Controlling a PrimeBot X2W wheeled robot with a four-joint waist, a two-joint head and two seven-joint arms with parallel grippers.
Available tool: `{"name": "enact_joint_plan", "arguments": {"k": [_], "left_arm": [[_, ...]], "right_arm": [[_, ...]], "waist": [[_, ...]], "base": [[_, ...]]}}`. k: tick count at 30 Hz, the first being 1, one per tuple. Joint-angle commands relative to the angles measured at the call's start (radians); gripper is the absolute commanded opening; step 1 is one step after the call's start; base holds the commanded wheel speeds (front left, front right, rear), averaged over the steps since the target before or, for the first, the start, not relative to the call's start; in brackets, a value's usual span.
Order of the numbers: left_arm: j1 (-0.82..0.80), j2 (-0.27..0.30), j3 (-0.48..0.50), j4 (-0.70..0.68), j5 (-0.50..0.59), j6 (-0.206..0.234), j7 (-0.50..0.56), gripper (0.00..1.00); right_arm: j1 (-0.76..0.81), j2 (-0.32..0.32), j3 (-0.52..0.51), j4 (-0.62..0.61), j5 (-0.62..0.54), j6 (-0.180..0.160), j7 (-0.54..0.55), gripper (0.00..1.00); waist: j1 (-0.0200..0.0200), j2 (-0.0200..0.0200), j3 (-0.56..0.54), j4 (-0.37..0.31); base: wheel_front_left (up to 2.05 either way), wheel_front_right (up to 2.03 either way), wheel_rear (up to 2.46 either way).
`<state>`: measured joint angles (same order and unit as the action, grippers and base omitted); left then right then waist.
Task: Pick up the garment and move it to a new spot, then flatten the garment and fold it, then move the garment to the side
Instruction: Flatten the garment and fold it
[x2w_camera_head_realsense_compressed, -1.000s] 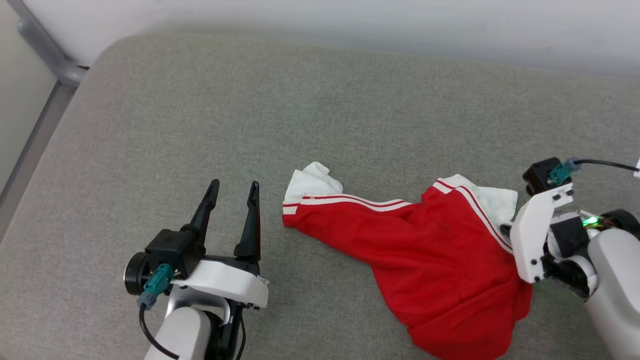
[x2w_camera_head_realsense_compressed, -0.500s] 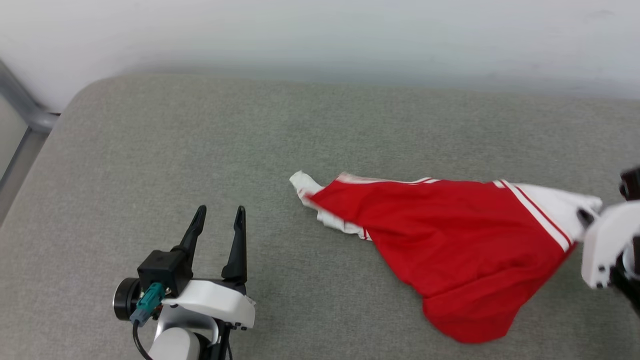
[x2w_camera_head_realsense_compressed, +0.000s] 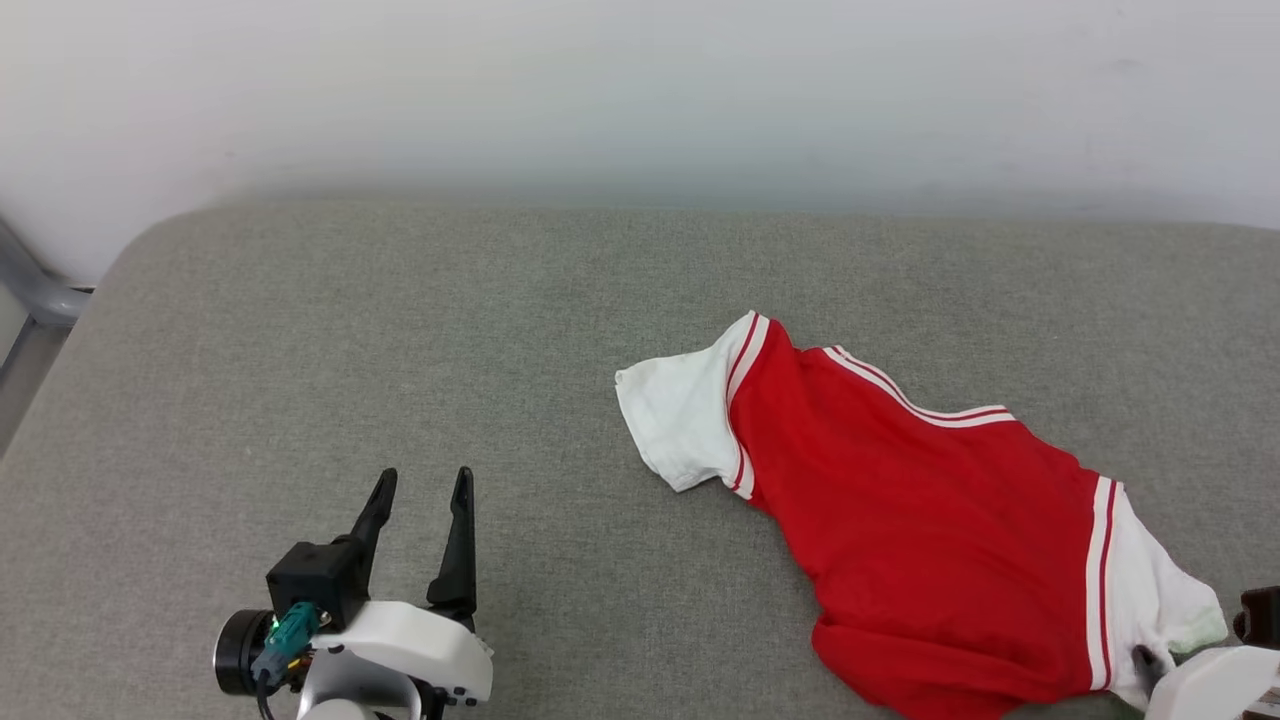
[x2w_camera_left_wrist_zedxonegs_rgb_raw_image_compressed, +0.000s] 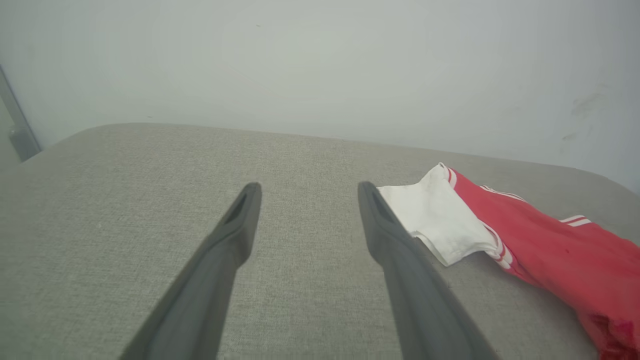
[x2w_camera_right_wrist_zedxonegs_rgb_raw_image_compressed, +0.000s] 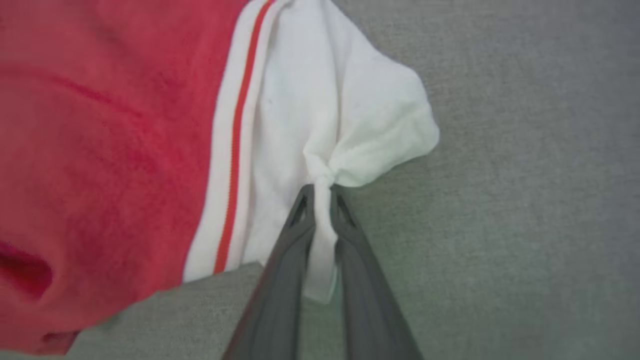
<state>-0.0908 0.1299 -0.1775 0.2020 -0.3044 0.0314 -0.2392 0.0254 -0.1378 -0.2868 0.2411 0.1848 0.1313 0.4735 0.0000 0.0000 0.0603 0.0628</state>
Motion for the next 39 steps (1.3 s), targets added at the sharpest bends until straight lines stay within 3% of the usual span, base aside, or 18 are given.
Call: {"name": "enact_joint_plan", "arguments": {"k": [1, 7, 16, 28, 34, 39], "left_arm": [[0.013, 0.007, 0.003, 0.001, -0.006, 0.005, 0.004, 1.00], [0.038, 0.015, 0.002, 0.002, -0.014, 0.009, 0.016, 1.00], [0.060, 0.036, 0.007, -0.006, -0.019, 0.022, 0.041, 1.00], [0.030, 0.069, 0.017, -0.014, -0.025, 0.031, 0.067, 1.00], [-0.040, 0.074, 0.004, -0.001, -0.064, -0.009, 0.134, 1.00], [-0.169, 0.080, -0.030, 0.041, -0.095, -0.069, 0.249, 1.00]], "right_arm": [[0.004, 0.009, -0.009, -0.001, -0.008, -0.001, -0.029, 1.00], [-0.019, 0.057, -0.062, -0.030, -0.039, -0.001, -0.270, 1.00], [-0.004, 0.081, 0.008, -0.120, -0.083, -0.001, -0.503, 1.00], [0.099, 0.088, 0.149, -0.332, -0.068, -0.001, -0.489, 1.00], [0.116, 0.088, 0.180, -0.394, -0.047, -0.001, -0.454, 1.00], [0.089, 0.088, 0.194, -0.420, -0.045, -0.001, -0.429, 1.00]], "waist": [[0.0000, 0.0000, -0.005, -0.001], [0.0000, 0.0000, -0.031, -0.002], [0.0000, 0.0000, -0.070, -0.004], [0.0000, 0.0000, -0.092, -0.023], [0.0000, 0.0000, -0.076, -0.060], [0.0000, 0.0000, -0.034, -0.106]], "base": [[0.00, 0.00, 0.00], [0.00, 0.00, 0.00], [0.00, 0.00, 0.00], [0.00, 0.00, 0.00], [0.00, 0.00, 0.00], [0.00, 0.00, 0.00]]}}
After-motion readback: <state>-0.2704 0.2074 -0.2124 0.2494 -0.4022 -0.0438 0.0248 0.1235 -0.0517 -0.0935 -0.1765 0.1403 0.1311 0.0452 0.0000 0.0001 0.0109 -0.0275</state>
